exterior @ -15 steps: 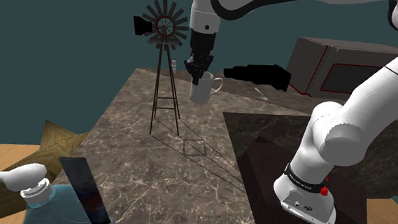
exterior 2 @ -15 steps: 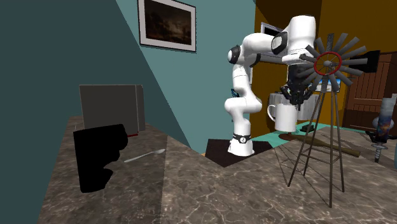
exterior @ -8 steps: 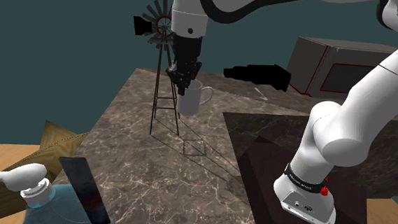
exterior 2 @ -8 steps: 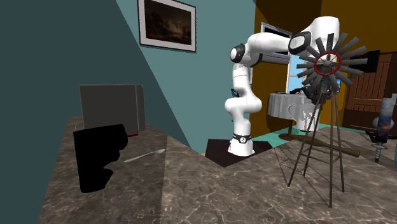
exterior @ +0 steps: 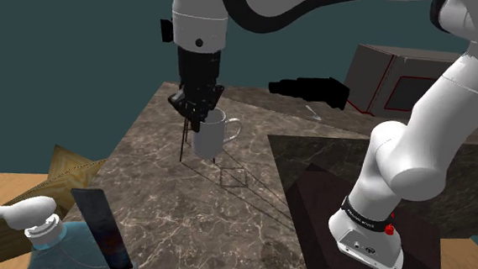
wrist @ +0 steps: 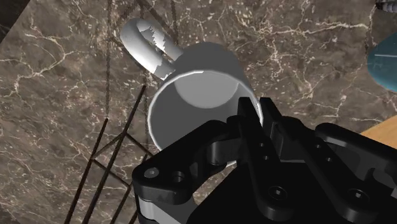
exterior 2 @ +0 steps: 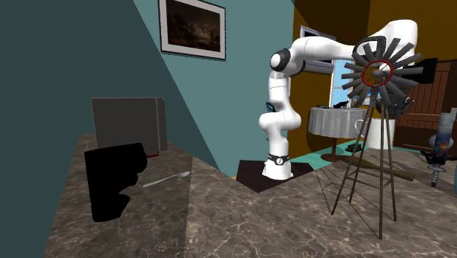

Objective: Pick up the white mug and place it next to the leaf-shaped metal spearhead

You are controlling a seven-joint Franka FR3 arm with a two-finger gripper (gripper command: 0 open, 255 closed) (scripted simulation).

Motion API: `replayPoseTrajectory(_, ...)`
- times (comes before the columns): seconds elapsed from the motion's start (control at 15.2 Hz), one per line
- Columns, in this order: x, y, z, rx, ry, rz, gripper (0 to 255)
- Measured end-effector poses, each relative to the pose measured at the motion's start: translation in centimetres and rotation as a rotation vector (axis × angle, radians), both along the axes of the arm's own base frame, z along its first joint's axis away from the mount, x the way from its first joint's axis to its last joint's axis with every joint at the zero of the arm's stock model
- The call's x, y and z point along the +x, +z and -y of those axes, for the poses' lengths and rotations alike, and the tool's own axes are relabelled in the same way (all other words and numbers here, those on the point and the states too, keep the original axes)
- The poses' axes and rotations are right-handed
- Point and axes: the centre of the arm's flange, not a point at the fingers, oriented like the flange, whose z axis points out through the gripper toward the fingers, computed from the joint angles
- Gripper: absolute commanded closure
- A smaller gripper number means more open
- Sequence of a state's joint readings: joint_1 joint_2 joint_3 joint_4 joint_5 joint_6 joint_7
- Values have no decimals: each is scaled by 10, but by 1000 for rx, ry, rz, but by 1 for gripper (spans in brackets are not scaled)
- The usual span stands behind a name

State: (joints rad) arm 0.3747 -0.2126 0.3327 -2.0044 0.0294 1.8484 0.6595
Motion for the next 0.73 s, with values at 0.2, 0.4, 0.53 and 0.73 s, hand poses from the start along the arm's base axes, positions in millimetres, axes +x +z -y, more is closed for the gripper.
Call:
replayPoseTrajectory(0.2,-5,-1,-43,0,0,-1,255)
replayPoseTrajectory(0.4,-12,2,-80,0,0,0,255)
replayPoseTrajectory(0.53,-17,1,-106,0,0,0,255)
replayPoseTrajectory(0.73,-28,3,-147,1,0,-1,255)
